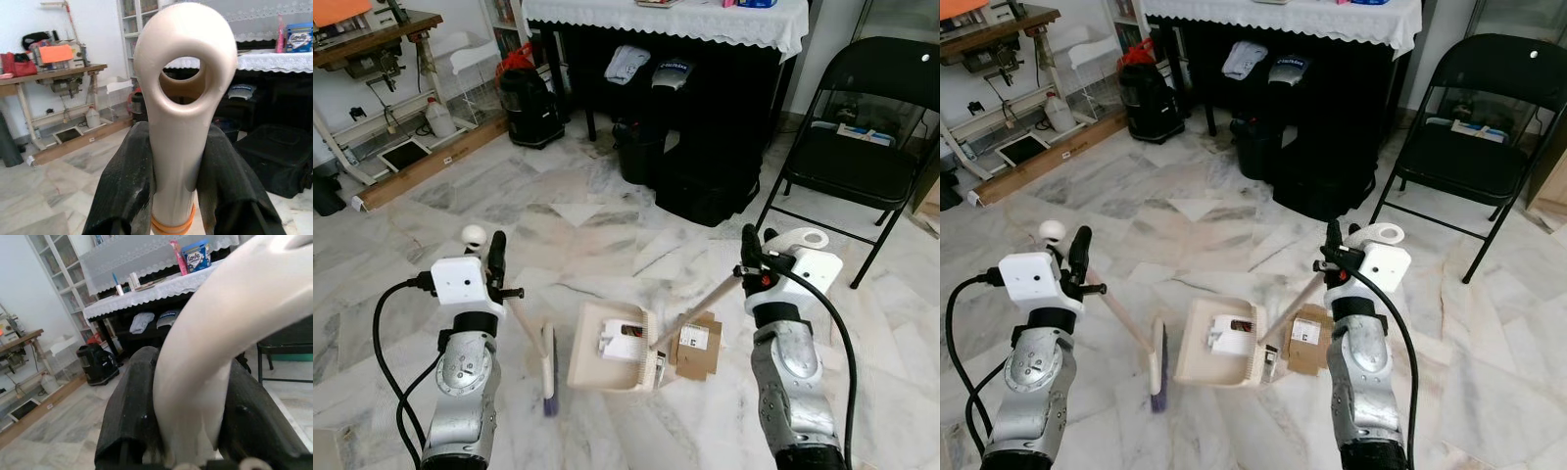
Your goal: Sweep floor
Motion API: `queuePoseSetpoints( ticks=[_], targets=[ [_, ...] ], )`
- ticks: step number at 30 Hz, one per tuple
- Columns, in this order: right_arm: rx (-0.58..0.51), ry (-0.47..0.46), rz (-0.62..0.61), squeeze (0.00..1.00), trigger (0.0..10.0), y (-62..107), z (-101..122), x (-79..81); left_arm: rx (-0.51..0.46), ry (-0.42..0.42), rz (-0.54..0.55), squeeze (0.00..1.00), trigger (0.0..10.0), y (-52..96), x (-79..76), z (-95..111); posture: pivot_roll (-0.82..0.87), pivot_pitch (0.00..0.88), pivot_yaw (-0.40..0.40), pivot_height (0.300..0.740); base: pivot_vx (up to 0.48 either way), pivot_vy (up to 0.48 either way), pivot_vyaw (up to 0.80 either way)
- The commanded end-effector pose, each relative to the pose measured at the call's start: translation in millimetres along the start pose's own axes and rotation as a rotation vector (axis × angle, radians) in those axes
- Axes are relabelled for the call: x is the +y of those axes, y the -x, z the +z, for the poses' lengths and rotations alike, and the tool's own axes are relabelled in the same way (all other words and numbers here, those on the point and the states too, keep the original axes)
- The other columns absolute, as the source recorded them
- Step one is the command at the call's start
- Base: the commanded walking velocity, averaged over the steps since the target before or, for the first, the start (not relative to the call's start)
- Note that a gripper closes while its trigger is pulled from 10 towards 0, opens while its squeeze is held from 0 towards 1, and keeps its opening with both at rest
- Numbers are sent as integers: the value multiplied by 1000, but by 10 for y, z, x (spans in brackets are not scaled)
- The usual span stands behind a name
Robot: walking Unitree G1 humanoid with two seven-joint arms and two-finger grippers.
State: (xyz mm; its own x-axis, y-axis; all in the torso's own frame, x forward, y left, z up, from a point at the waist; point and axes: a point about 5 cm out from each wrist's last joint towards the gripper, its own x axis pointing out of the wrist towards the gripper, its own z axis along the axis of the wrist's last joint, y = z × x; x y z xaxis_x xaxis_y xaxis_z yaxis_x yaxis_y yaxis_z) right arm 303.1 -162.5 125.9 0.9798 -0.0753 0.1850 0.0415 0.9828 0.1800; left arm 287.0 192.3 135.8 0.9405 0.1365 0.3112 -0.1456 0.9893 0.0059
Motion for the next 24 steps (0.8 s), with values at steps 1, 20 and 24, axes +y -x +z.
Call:
queuePoseSetpoints(
  ticks=[1,20,24],
  targets=[
    [-83,-19,15,0,10000,-74,179,81,-76,-25,9,0,10000,-68,65,145,25,0,78,740,0,0,800],
    [-116,-21,43,0,10000,-137,283,229,-55,-53,21,0,10000,-54,55,133,53,0,88,740,0,0,800],
    [-123,9,66,0,10000,-135,298,259,-46,-71,29,0,10000,-41,107,125,50,0,94,740,0,0,800]
  ],
)
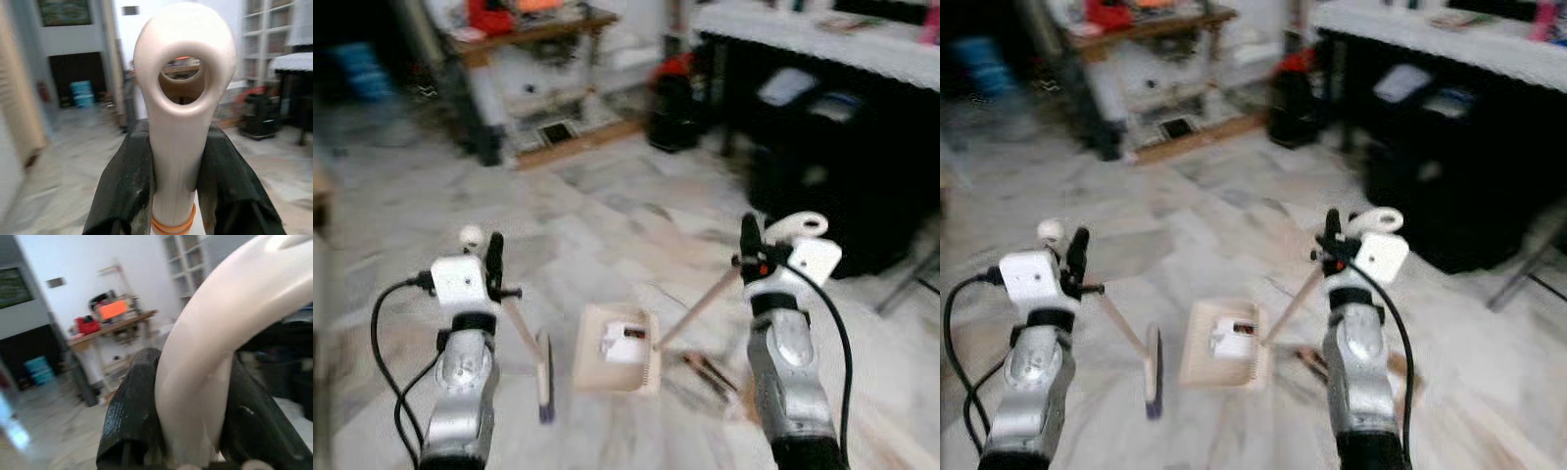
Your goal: Sweep floor
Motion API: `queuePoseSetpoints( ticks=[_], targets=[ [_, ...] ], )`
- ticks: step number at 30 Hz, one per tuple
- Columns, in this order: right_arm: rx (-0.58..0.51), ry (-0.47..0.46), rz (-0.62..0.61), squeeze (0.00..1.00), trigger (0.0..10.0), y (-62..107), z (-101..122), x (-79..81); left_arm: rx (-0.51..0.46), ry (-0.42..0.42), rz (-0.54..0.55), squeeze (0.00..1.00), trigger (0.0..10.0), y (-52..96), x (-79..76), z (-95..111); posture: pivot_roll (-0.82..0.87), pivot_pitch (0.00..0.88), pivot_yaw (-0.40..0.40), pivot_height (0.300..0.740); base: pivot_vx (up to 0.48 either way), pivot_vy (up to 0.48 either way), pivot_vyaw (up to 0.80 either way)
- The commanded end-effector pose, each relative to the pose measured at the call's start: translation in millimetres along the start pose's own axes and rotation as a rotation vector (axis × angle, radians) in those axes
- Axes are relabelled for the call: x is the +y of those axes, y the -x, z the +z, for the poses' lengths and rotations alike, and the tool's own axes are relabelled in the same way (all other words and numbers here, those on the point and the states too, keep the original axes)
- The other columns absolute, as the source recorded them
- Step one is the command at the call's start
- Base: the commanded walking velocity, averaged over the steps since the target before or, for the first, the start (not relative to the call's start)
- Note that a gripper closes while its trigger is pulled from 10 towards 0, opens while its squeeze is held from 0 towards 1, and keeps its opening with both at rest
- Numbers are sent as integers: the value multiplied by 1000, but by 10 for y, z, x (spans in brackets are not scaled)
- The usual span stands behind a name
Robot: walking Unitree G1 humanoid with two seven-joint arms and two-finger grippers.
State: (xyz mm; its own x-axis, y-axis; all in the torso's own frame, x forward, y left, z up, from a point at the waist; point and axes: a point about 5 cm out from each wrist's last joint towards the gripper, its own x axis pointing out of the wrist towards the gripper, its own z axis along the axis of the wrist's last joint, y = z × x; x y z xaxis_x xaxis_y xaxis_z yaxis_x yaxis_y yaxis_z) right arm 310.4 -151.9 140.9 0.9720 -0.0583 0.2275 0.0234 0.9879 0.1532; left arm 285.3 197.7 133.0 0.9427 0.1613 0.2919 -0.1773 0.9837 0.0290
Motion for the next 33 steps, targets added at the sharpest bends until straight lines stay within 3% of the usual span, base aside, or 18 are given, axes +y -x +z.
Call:
queuePoseSetpoints(
  ticks=[1,14,15,21,33],
  targets=[
    [-84,-13,41,0,10000,-54,187,120,-66,-41,8,0,10000,-55,67,148,52,0,95,740,0,0,800],
    [-78,-14,48,0,10000,-76,176,148,-67,-53,16,0,10000,-47,103,157,69,0,90,740,0,0,800],
    [-81,-1,70,0,10000,-100,203,151,-58,-44,37,0,10000,-20,101,131,55,0,53,740,0,0,800],
    [-88,43,89,0,10000,-153,253,82,-48,-32,53,0,10000,45,66,100,64,0,38,740,0,0,800],
    [-86,43,109,0,10000,-157,239,119,-48,-21,44,0,10000,35,8,96,64,0,40,740,0,0,800]
  ],
)
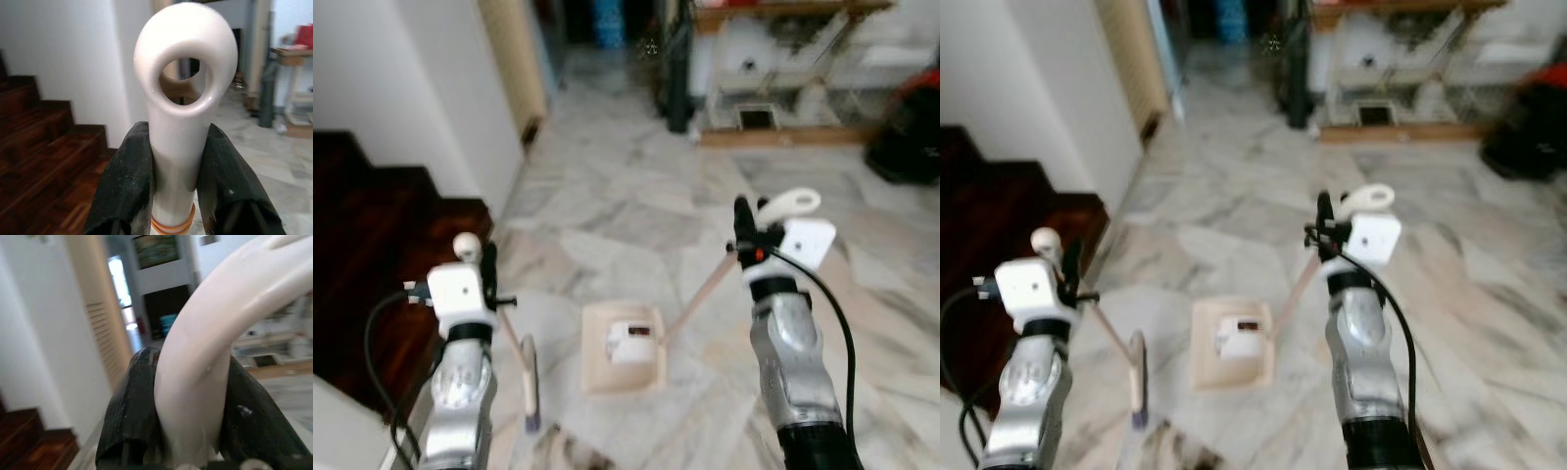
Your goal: Sweep floor
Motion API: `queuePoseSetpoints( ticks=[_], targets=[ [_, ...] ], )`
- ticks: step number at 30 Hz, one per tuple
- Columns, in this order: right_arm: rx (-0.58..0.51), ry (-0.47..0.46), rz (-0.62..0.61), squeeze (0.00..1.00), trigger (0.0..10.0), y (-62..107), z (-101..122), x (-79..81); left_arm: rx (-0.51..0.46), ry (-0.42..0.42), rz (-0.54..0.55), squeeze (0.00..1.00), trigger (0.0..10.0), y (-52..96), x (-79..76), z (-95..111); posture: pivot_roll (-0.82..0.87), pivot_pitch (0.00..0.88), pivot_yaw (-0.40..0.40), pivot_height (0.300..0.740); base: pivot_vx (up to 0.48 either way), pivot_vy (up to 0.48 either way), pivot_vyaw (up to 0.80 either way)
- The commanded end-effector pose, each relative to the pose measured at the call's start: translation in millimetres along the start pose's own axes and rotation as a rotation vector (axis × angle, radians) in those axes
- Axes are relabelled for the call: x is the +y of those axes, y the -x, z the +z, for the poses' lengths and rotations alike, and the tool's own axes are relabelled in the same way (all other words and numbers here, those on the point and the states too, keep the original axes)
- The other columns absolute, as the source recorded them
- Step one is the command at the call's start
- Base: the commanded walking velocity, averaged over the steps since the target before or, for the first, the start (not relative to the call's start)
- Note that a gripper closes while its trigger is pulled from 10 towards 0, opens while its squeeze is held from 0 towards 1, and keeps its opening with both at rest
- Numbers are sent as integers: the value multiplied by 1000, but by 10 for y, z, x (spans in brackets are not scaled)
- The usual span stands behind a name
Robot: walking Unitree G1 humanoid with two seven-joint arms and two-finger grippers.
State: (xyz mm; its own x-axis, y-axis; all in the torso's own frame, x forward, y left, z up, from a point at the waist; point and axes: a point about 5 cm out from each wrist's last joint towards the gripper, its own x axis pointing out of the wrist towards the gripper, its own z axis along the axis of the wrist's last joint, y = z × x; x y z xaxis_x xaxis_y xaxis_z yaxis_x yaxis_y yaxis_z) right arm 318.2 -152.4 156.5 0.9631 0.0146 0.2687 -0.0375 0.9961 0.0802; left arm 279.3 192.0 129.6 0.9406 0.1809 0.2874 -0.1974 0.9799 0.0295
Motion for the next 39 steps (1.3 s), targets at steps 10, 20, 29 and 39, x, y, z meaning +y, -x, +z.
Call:
queuePoseSetpoints(
  ticks=[10,20,29,39],
  targets=[
    [-55,-43,57,0,10000,-46,82,202,-65,-1,-12,0,10000,-84,-46,124,69,0,51,740,0,0,800],
    [-52,-41,71,0,10000,-64,68,213,-64,-5,-13,0,10000,-30,-37,118,85,0,40,740,0,0,800],
    [-56,-47,79,0,10000,-95,69,250,-80,-6,-4,0,10000,-76,-23,167,106,0,50,740,0,0,800],
    [-50,-59,57,0,10000,-66,33,241,-80,-13,15,0,10000,-58,33,180,115,0,60,740,0,0,800]
  ],
)
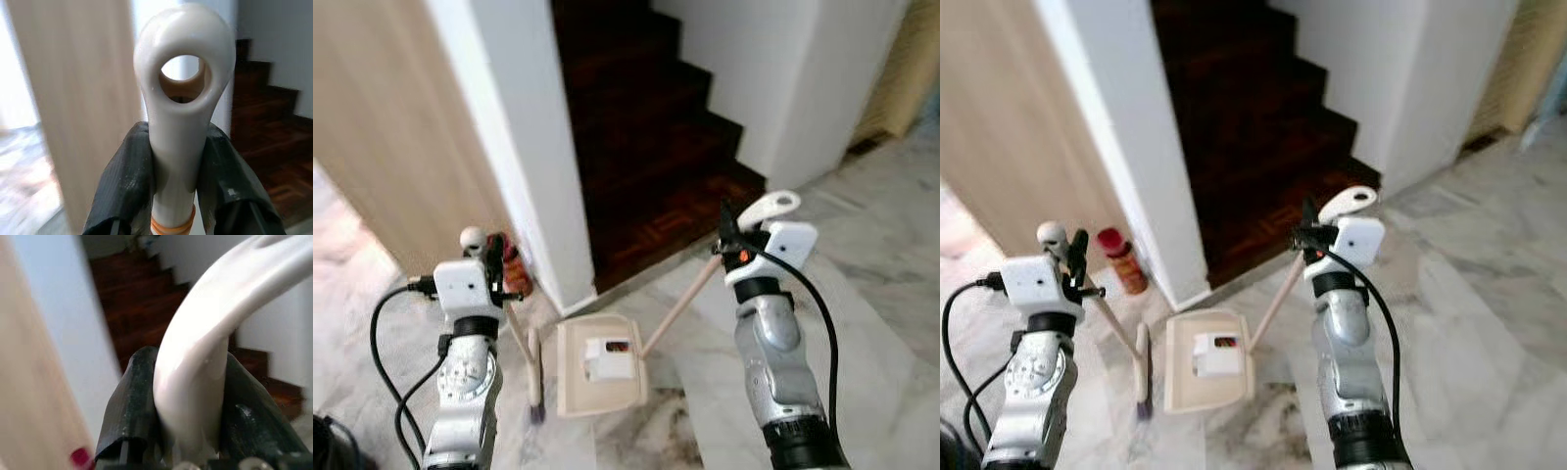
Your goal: Sweep floor
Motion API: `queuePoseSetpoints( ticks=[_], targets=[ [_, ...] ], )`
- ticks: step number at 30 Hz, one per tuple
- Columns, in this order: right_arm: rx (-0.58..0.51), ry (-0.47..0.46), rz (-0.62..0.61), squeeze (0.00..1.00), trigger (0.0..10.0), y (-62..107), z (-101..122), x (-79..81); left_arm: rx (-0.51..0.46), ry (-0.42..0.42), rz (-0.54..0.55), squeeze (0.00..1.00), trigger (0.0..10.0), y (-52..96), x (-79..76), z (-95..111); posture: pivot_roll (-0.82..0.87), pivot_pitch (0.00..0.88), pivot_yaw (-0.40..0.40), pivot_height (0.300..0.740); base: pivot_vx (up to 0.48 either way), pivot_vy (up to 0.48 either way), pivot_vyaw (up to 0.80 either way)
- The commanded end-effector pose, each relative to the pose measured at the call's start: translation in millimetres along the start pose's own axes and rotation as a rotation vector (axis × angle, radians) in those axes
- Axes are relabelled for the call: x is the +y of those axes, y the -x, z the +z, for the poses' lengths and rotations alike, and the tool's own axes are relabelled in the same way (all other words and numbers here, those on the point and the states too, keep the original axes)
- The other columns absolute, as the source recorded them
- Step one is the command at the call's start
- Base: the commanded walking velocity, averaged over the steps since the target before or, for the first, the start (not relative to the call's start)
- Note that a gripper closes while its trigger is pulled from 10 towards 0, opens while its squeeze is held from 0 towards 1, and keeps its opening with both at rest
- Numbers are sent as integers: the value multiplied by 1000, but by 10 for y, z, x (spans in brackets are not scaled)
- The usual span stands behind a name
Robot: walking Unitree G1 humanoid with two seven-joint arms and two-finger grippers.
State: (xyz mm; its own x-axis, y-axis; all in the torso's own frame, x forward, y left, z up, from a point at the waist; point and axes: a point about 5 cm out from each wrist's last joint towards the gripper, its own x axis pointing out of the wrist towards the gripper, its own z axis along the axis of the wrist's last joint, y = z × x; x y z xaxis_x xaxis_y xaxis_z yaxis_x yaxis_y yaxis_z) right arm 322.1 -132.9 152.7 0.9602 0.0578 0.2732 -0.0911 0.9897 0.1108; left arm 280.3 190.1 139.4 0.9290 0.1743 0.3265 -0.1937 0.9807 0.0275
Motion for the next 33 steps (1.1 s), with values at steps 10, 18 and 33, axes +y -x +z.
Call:
queuePoseSetpoints(
  ticks=[10,18,33],
  targets=[
    [-56,-10,7,0,10000,-58,110,35,-33,-15,25,0,10000,-14,55,86,112,0,57,740,0,0,800],
    [-53,3,-7,0,10000,-57,105,-8,-26,-10,26,0,10000,-7,46,72,106,0,53,740,0,0,800],
    [-43,-53,-63,0,10000,-95,115,-103,-12,1,28,0,10000,0,28,53,102,0,52,740,0,0,301]
  ],
)
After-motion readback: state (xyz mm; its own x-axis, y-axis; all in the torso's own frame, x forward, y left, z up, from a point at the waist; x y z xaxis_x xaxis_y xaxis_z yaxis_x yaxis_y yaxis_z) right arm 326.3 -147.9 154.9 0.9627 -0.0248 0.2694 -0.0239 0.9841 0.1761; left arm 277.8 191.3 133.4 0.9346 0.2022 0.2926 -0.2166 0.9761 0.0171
